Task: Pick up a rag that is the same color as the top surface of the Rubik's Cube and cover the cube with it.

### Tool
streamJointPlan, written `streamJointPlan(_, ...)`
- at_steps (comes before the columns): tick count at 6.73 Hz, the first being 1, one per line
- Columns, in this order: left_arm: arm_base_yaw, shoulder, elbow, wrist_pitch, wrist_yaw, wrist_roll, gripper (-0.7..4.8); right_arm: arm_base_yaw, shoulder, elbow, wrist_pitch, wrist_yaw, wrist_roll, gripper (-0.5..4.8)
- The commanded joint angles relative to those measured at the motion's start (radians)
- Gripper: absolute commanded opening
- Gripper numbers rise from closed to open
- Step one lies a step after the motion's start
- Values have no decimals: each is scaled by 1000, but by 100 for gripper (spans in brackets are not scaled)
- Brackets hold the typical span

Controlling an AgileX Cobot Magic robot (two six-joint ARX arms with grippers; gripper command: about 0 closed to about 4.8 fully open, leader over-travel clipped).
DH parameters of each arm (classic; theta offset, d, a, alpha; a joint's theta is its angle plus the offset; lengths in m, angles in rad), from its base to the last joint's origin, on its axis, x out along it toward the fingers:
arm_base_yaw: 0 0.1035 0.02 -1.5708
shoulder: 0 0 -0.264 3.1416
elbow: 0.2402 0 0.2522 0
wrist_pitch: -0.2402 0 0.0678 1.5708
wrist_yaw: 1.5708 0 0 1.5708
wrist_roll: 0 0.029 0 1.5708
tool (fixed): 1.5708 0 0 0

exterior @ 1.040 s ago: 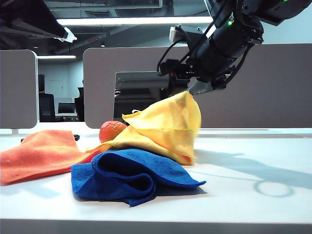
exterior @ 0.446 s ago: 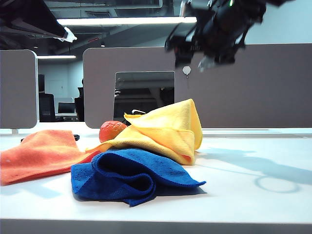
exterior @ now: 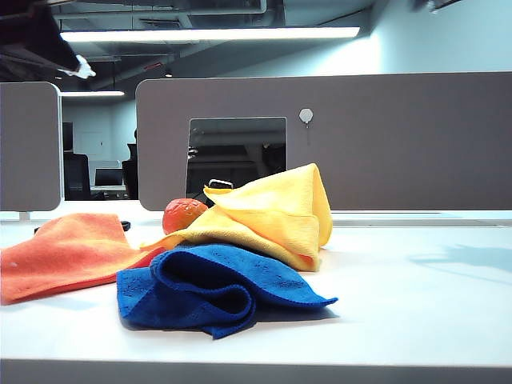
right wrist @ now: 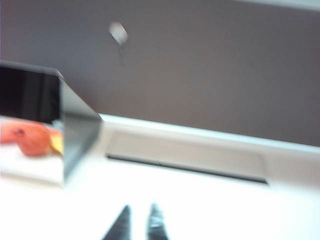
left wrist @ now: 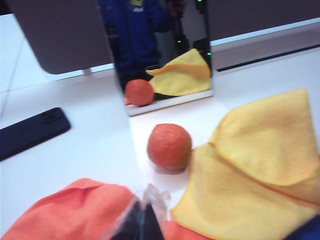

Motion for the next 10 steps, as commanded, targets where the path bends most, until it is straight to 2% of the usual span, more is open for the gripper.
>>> streamJointPlan(1,145,-32,5,94,-10,-109,-6,-114,-195,-8,-179,-210,3,-5)
streamJointPlan(4,211,-135,5,90,-6,-109,-6,-116,-382,-135,-164,-236,2,-5)
streamJointPlan(5,215,-193,4,13,25,-109,-6,-116,-494,-273,-135,-255,2,-5)
streamJointPlan(6,214,-331,-86,-61,54,-150,-6,-116,-736,-585,65,-256,4,-5)
streamJointPlan(8,214,-442,-144,-95,54,-161,-6,-116,-833,-685,68,-257,29,-5)
streamJointPlan(9,214,-530,-179,-142,52,-171,-6,-117,-855,-727,127,-256,29,-5)
streamJointPlan(10,214,-633,-195,-231,45,-182,-6,-154,-857,-802,200,-256,119,-4)
